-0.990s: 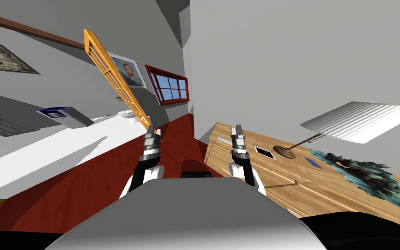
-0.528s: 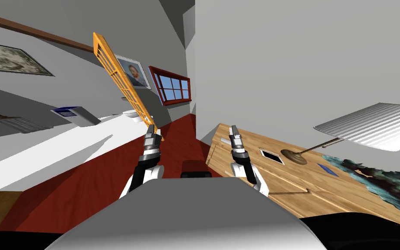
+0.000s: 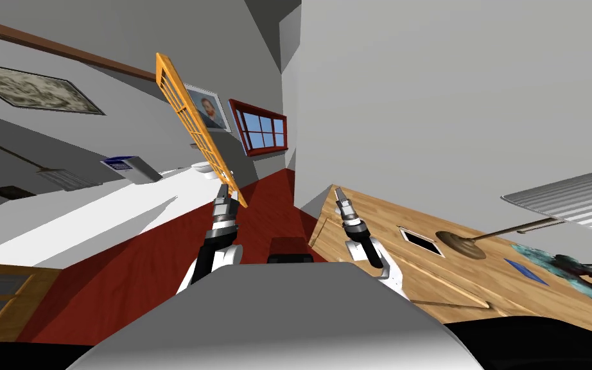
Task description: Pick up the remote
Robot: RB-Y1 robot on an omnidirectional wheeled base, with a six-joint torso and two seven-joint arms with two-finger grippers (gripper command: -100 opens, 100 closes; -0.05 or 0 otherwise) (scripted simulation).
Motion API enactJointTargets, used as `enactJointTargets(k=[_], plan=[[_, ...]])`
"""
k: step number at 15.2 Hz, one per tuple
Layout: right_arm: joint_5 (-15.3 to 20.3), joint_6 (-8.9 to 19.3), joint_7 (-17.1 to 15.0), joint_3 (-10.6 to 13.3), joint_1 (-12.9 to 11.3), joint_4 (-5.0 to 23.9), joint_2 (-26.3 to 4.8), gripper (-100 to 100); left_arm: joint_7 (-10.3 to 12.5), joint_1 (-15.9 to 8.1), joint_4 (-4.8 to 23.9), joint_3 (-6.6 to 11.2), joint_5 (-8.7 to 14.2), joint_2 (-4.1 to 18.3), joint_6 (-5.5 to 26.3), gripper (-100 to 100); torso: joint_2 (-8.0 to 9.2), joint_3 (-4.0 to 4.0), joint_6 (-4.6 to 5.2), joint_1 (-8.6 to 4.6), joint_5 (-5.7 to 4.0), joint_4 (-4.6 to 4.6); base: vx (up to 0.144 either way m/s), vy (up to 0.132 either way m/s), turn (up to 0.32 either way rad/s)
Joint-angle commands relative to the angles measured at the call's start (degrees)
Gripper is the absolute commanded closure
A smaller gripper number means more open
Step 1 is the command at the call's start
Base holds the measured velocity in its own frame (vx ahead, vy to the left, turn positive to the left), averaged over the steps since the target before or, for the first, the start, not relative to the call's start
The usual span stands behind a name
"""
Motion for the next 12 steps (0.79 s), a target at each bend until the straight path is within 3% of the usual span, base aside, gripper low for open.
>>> enactJointTargets(k=[1,12], plan=[[0.5,-0.7,-0.1,0.4,-0.4,1.6,-2.9,-100,0.0,0.0,0.0,0.00,0.0,0.0,0.0,0,0.00,0.00,0.00,0.00,0.00,0.00,0.052,0.065,0.084],[2.7,-2.1,-0.4,2.5,-1.5,7.6,-16.3,-100,0.0,0.0,0.0,0.00,0.0,0.0,0.0,0,-0.03,-0.02,-0.02,-0.06,-0.01,0.00,0.056,0.064,0.089]])
